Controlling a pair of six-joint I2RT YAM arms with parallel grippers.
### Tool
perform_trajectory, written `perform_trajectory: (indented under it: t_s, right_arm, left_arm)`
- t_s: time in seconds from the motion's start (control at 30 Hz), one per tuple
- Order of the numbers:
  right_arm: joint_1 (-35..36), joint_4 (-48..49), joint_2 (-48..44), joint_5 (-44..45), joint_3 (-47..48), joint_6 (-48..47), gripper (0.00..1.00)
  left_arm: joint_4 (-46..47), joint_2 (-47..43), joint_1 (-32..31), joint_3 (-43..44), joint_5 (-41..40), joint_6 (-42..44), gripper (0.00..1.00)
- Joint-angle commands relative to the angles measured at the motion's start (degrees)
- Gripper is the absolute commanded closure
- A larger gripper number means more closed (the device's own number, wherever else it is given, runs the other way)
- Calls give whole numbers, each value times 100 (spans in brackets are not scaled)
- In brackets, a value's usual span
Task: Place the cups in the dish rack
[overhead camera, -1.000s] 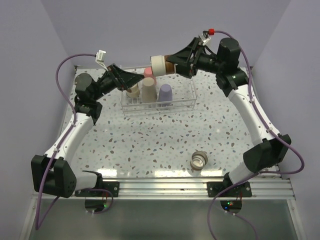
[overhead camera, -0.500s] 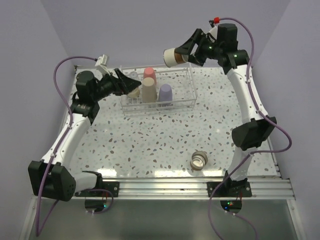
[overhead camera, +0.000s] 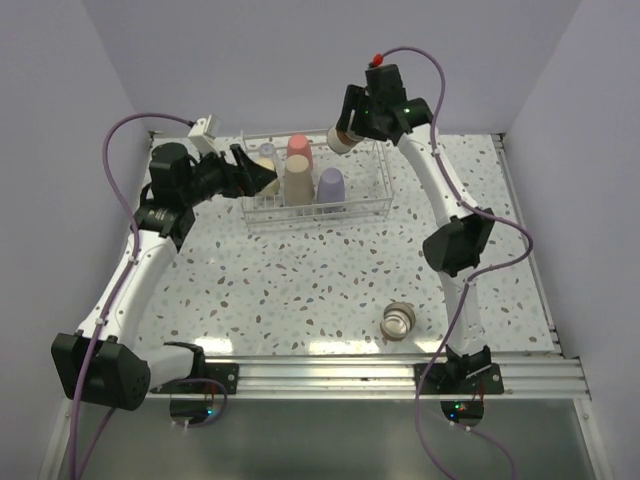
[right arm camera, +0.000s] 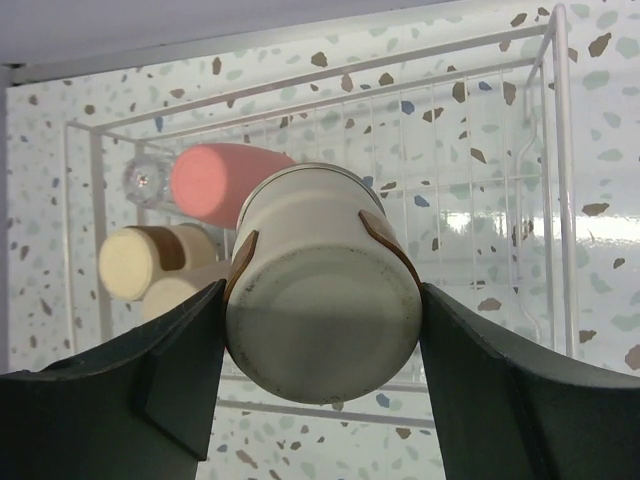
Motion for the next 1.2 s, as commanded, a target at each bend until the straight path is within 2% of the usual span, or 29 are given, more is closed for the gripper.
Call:
perform_trajectory:
  t_s: [0.0, 0.2, 0.63, 1.07, 1.17]
  right_arm:
    - [100, 289, 86, 1120, 329, -214, 100]
    - [118, 255, 517, 1718, 523, -302, 100]
    - [171, -149, 1115, 2061, 417, -364, 100]
    - [171, -97, 1387, 1947, 312, -452, 100]
    - [171, -53, 1449, 1859, 329, -487, 97]
  left_arm:
    - [27, -61, 40, 9, -24, 201, 15]
    - [115, 53, 40, -52, 37, 227, 15]
    - [387, 457, 40, -123, 222, 271, 16]
    - [528, 721, 40, -70, 283, 271, 18]
    - [528, 730, 40, -88, 275, 271, 19]
